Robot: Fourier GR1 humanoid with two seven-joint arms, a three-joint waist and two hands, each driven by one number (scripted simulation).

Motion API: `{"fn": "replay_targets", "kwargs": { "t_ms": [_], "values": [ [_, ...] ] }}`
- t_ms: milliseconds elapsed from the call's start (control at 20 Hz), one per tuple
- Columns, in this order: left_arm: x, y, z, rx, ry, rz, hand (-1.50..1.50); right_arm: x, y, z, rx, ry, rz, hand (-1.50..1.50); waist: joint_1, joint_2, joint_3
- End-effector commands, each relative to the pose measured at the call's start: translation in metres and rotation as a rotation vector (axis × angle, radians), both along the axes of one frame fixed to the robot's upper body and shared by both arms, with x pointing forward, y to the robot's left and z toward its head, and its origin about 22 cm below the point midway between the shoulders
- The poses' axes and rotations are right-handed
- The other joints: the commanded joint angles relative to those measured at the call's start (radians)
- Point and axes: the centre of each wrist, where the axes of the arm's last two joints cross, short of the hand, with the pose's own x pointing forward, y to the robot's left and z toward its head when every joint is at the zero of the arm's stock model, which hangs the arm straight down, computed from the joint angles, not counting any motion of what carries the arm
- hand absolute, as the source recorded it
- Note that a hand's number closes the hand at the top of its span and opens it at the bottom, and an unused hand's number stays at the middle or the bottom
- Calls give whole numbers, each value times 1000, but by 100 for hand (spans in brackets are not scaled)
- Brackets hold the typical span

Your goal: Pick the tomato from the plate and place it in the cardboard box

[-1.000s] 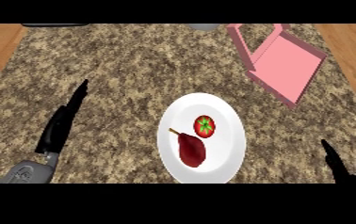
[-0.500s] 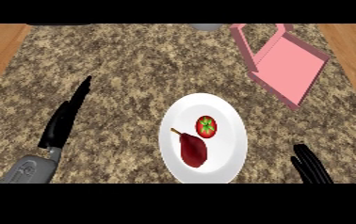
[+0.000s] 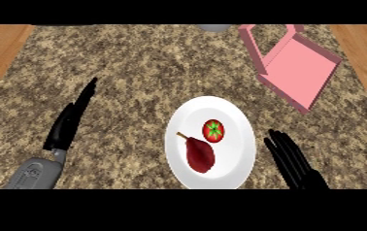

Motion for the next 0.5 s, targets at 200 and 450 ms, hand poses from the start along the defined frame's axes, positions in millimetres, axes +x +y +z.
{"fn": "replay_targets", "kwargs": {
  "t_ms": [200, 450],
  "values": [
    [5, 5, -2, -6, 8, -7, 0, 17, -5, -31, -23, 75, 29, -150, -1, 0, 1],
    [-2, -1, -2, 9, -4, 10, 0, 42, 22, -8, -19, -7, 1, -150, 0, -1, 1]
  ]
}}
